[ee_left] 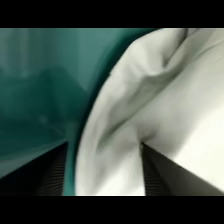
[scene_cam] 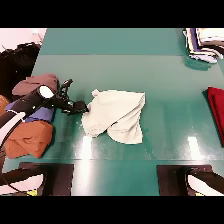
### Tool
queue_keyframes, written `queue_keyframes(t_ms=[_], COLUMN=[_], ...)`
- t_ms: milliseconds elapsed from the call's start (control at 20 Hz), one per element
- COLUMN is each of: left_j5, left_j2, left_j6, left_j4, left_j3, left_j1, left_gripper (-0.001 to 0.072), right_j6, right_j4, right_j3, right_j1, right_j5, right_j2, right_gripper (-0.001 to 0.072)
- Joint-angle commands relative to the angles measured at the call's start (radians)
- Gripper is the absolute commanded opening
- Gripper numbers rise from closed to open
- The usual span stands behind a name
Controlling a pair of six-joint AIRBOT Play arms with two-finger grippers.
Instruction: Fold the shirts.
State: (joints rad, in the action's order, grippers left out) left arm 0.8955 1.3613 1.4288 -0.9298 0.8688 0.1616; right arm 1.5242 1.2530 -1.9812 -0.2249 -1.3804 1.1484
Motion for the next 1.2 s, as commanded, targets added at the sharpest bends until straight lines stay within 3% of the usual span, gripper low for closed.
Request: queue_keyframes(t_ms=[0,100,150,200,400,650,700,750,800,1050,1100,1150], left_j5=[-0.004,-0.005,-0.001,0.014,0.091,0.096,0.103,0.103,0.104,0.103,0.104,0.105], left_j2=[0.043,0.044,0.043,0.041,0.021,-0.039,-0.039,-0.039,-0.039,-0.038,-0.038,-0.038], left_j6=[-0.054,-0.060,-0.060,-0.065,-0.068,-0.068,-0.068,-0.068,-0.068,-0.068,-0.068,-0.068], left_j4=[0.100,0.098,0.097,0.095,0.034,-0.056,-0.058,-0.058,-0.058,-0.060,-0.060,-0.061], left_j3=[-0.013,-0.011,0.001,0.023,0.207,0.395,0.412,0.417,0.416,0.411,0.411,0.411], left_j1=[-0.001,-0.002,-0.005,-0.011,-0.032,-0.031,-0.031,-0.031,-0.031,-0.031,-0.031,-0.031], left_gripper=[0.0357,0.0355,0.0286,0.0034,0.0022,0.0022,0.0021,0.0022,0.0022,0.0022,0.0022,0.0022], right_j6=[0.001,0.000,0.001,0.001,0.040,0.070,0.084,0.084,0.084,-0.043,-0.054,-0.076], right_j4=[-0.005,-0.004,-0.003,-0.002,-0.002,-0.005,-0.007,-0.029,-0.087,-0.500,-0.536,-0.565], right_j3=[-0.001,-0.001,0.000,0.000,0.098,0.602,0.729,0.845,0.969,1.337,1.349,1.346], right_j1=[0.000,0.000,0.000,0.000,0.000,0.000,0.000,0.000,0.000,-0.126,-0.168,-0.209], right_j5=[-0.001,-0.008,-0.024,-0.056,-0.208,-0.142,-0.129,-0.119,-0.081,0.238,0.277,0.309], right_j2=[0.000,0.000,0.000,0.004,0.014,-0.072,-0.078,-0.077,-0.070,0.068,0.108,0.143], right_gripper=[0.0017,0.0017,0.0017,0.0018,0.0017,0.0020,0.0093,0.0395,0.0565,0.0553,0.0512,0.0391])
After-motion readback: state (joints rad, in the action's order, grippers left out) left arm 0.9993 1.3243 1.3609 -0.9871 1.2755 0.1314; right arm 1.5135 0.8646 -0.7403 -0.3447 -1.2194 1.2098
